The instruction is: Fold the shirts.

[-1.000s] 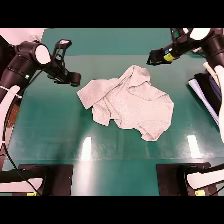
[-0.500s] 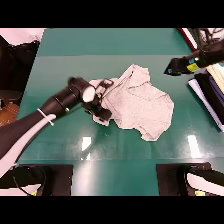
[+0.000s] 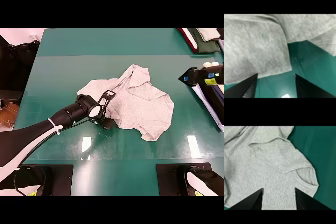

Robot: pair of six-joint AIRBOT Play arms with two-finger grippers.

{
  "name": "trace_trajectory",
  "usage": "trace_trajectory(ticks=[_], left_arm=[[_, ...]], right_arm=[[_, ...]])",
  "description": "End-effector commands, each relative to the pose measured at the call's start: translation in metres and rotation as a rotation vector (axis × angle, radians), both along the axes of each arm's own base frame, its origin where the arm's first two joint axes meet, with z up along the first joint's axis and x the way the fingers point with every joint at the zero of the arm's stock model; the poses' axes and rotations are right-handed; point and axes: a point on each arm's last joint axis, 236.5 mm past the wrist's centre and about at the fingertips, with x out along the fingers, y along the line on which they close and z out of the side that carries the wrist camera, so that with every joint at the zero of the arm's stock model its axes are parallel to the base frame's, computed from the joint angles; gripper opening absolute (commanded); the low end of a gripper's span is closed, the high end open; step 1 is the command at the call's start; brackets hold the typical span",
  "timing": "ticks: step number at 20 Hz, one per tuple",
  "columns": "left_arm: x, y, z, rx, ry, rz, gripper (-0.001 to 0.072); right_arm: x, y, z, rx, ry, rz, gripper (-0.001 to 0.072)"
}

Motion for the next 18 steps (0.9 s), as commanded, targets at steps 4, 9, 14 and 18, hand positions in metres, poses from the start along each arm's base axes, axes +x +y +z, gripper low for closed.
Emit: trace_trajectory(ticks=[4, 9, 14, 18], left_arm=[[0.008, -0.012, -0.008, -0.049, -0.031, 0.016, 0.0548], [0.006, -0.011, -0.010, -0.042, -0.020, 0.016, 0.0215], [0.006, -0.011, -0.009, -0.040, -0.024, 0.004, 0.0025], [0.011, 0.001, 0.037, -0.004, -0.085, -0.056, 0.0025]], right_arm=[[-0.007, -0.003, 0.011, 0.010, -0.049, -0.024, 0.0448], [-0.008, -0.002, 0.010, 0.012, -0.044, -0.024, 0.0448], [-0.011, -0.002, 0.008, 0.010, -0.025, -0.019, 0.0448], [-0.042, -0.006, -0.023, -0.033, 0.139, 0.008, 0.0448]])
